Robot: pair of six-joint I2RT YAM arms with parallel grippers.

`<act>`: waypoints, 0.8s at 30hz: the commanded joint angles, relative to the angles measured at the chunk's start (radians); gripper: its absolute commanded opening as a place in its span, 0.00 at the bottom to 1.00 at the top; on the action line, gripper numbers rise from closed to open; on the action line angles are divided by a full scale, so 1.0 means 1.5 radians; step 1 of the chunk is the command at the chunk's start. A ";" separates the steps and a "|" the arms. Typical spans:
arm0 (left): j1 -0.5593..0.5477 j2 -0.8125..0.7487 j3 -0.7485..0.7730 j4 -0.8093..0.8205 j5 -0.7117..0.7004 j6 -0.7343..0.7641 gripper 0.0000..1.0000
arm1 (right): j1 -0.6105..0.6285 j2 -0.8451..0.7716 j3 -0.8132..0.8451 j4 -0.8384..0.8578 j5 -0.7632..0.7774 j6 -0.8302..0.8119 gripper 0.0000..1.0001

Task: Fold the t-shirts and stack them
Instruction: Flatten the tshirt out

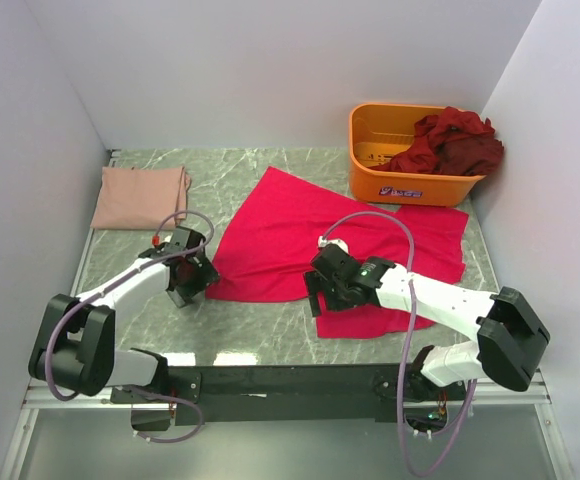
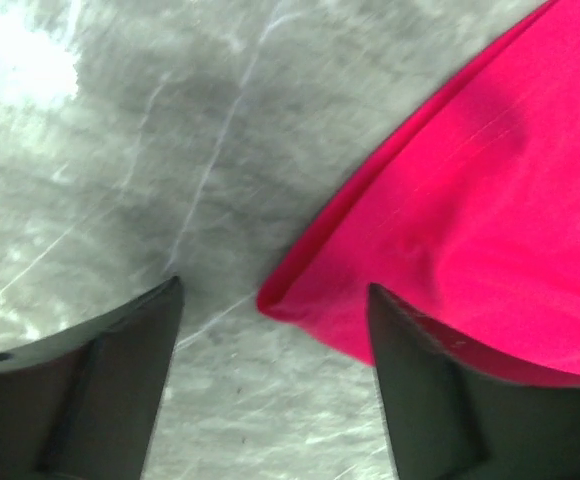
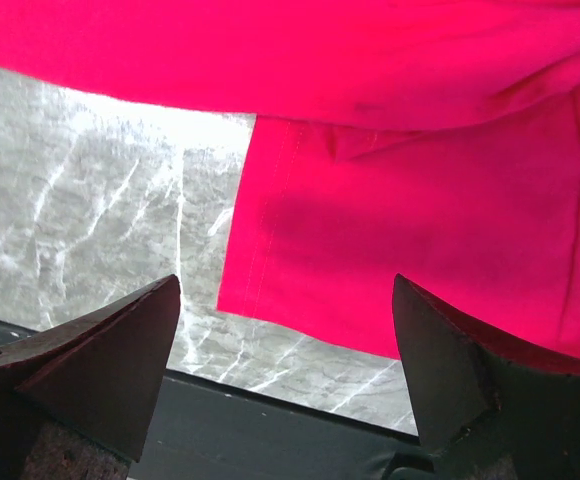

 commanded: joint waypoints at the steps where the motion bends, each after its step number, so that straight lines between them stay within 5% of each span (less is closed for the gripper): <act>1: 0.002 0.027 -0.007 0.056 0.023 -0.008 0.76 | 0.004 -0.006 -0.005 0.001 0.031 0.035 0.92; 4: 0.001 0.059 0.000 0.063 0.029 0.002 0.61 | 0.007 -0.012 -0.013 0.002 0.033 0.041 0.92; 6: 0.000 0.069 -0.003 0.080 0.065 0.015 0.43 | 0.006 -0.016 -0.021 0.001 0.033 0.046 0.92; 11: -0.033 0.067 -0.025 0.077 0.066 0.009 0.26 | 0.006 -0.013 -0.033 -0.010 0.047 0.055 0.92; 14: -0.042 0.066 -0.028 0.051 0.042 0.007 0.01 | 0.005 -0.007 -0.034 -0.011 0.045 0.053 0.92; 24: -0.048 -0.041 -0.003 0.011 0.008 0.013 0.01 | 0.078 0.037 -0.016 0.022 0.007 0.027 0.88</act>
